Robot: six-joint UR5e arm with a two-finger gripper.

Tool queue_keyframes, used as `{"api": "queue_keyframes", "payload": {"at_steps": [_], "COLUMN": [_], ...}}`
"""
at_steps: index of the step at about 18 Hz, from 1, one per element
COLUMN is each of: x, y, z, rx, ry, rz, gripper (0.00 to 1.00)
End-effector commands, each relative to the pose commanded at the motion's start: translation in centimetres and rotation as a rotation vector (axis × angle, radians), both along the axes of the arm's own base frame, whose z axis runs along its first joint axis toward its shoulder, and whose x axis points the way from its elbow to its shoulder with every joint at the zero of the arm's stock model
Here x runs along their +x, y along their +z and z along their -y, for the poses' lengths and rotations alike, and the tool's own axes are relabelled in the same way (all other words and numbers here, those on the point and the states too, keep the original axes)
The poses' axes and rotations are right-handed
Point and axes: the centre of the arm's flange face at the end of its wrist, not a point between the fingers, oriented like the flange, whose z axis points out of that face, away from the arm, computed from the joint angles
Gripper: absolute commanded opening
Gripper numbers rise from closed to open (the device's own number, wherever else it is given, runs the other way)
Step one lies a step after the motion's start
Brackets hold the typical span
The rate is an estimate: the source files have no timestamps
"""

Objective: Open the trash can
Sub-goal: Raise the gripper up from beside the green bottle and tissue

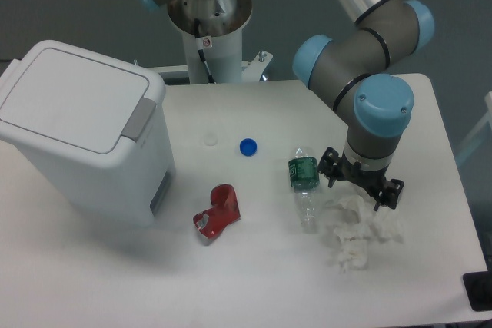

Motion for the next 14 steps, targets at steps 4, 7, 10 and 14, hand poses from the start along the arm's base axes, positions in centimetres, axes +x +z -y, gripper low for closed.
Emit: {"api": "queue_keyframes", "payload": {"at_steps": [4, 7, 10, 14], "x": [0.0, 0.7, 2.1, 3.6], "y": [-0.1, -1.0, 0.1, 2.3], "z": [-0.2, 0.1, 0.2, -2.2], "rx": [0.005, 0.001, 0.057, 0.104], "ry": [0.001, 0.003, 0.086, 0.251], "rz": [-0.001, 0.009, -0.044, -0.067], "gripper": [1.0, 1.0, 1.0, 1.0]}}
